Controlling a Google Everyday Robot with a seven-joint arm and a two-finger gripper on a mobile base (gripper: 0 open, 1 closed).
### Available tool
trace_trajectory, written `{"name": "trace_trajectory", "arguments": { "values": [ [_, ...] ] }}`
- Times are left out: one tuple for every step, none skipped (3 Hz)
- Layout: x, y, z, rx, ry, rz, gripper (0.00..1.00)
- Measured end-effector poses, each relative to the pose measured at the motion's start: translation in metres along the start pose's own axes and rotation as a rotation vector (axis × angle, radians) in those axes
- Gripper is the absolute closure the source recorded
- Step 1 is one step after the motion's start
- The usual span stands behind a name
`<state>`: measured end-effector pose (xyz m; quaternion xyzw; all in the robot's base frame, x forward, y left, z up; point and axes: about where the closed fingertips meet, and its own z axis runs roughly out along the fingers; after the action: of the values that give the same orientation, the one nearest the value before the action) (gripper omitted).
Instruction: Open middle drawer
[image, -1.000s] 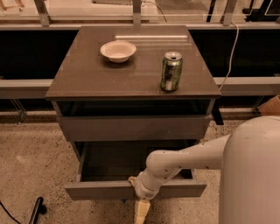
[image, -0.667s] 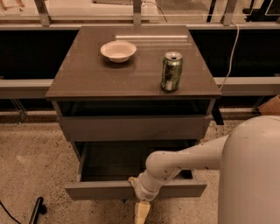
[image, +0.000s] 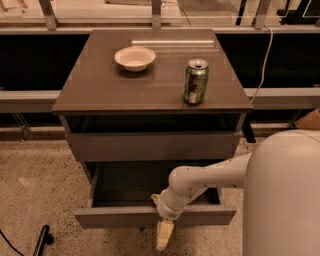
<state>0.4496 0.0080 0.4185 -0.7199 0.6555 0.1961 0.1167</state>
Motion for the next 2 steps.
{"name": "trace_trajectory", "arguments": {
  "values": [
    [-0.001, -0.005, 0.001, -0.003, 0.009, -0.006, 0.06],
    [-0.010, 0.003, 0.014, -0.062, 0.008, -0.020, 0.24]
  ]
}}
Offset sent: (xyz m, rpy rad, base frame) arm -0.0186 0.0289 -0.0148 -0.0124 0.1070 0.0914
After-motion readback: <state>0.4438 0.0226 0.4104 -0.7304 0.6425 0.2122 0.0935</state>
